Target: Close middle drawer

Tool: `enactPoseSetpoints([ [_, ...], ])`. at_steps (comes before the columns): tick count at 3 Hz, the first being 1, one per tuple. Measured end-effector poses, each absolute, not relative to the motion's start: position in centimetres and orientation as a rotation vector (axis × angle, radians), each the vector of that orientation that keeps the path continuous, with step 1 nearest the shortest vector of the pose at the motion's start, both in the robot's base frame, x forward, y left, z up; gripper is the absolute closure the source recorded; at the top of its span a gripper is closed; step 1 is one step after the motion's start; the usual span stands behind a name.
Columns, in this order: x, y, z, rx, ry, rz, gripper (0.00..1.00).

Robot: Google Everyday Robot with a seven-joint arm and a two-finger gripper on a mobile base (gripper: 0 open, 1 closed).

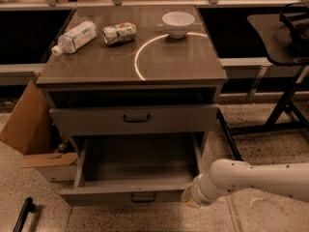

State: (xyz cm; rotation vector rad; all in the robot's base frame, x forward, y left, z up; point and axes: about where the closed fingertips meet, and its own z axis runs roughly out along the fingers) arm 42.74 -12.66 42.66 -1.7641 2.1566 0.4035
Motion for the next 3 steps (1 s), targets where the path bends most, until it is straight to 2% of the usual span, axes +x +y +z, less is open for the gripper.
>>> enactPoseSetpoints([
  [3,51.0,-12.3,39.8,-1.725,1.996,0.288,1.0],
])
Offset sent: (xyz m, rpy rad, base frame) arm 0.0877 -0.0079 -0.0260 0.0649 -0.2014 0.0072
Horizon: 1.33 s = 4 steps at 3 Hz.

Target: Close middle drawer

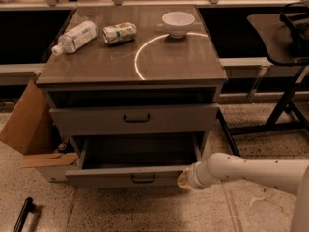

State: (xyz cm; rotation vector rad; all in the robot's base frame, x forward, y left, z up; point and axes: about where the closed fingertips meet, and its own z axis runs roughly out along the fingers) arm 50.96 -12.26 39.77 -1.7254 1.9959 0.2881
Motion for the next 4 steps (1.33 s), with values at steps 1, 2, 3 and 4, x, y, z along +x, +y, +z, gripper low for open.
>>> enactPoseSetpoints([
  [1,54.4,-11.2,38.9,-1.717,1.945,0.283,1.0],
  [2,57.3,-10.6,38.7,-1.701,1.92,0.274,1.0],
  [3,59.5,-10.1,39.0,-1.689,1.9,0.266,1.0],
  [4,61.9,-9.6,39.3,-1.67,1.88,0.262,1.0],
])
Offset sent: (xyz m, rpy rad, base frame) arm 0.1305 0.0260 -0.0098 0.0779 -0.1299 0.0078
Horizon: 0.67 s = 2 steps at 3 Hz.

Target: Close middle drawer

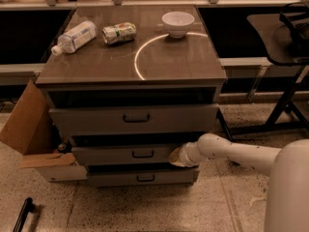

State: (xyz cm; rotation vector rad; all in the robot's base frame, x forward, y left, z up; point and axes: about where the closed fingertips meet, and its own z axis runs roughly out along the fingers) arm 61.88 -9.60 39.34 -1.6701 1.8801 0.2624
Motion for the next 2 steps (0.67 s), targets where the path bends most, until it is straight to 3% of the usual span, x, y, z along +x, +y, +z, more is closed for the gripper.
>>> enactPoseSetpoints([
  [1,62.2,-9.6,40.8,-1.673,1.837,0.275,1.0],
  [2,58.4,-10.4,43.2,-1.715,1.726,0.347,1.0],
])
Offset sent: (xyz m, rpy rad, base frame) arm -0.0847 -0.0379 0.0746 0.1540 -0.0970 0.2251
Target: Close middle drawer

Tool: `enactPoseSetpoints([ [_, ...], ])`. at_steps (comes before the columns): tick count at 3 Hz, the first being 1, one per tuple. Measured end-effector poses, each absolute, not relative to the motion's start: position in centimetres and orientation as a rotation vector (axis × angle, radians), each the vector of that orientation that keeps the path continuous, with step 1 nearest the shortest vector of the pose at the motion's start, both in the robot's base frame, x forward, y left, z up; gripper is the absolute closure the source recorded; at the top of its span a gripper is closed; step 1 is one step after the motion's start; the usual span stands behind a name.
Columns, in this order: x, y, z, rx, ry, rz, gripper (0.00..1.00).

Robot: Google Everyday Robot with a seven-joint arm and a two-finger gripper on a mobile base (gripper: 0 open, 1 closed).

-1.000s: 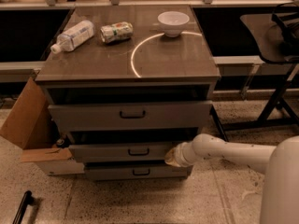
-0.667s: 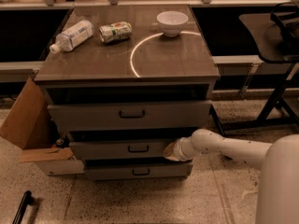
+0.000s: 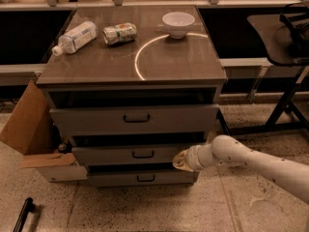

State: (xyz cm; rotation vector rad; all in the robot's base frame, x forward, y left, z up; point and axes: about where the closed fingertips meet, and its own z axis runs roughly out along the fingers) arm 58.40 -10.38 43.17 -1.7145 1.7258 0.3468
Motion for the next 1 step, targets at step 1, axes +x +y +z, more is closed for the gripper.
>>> enactPoseSetpoints([
  [1,53.56,-12.54,46.23,-1.728,1.615,0.401,1.0],
])
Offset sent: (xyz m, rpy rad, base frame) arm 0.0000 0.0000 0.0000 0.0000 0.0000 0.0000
